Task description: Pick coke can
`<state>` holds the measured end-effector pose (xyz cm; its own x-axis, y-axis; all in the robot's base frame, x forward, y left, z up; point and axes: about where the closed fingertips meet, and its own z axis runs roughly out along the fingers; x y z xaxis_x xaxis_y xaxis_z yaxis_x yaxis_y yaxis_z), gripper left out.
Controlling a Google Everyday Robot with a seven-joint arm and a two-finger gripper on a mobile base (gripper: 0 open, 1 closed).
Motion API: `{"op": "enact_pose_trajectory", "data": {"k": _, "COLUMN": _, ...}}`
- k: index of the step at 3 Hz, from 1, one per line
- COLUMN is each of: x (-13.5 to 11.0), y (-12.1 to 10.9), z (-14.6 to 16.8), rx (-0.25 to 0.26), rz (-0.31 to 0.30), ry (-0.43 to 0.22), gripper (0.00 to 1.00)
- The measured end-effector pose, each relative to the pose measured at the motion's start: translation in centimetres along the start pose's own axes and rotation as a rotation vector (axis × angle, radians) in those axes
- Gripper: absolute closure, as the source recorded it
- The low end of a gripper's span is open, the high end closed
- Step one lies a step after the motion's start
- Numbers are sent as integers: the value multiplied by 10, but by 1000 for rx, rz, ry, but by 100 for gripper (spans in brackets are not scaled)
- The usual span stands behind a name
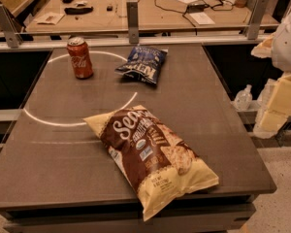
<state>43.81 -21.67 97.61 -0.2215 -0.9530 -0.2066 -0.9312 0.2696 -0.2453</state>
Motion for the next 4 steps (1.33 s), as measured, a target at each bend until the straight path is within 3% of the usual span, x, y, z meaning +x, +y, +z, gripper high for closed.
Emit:
{"op": "enact_pose_trajectory", "data": {"k": 1, "x": -1, "y": 0, "z": -1, "rx": 1, "rz": 4, "ry": -6, "gripper": 0}}
{"op": "enact_pose_trajectory", "data": {"k": 2, "x": -3, "y": 0, "z": 0, "rx": -19, "rz": 28, "ry": -72, "gripper": 0}}
{"op": "enact_pose_trajectory", "data": {"k": 3, "x": 8, "y": -2, "z": 13, "rx": -58, "rz": 66, "ry": -206, "gripper": 0}}
{"op": "enact_pose_trajectory", "data": {"k": 4, "x": 11, "y": 0, "z": 29, "rx": -109, "rz": 115, "ry": -397, "gripper": 0}}
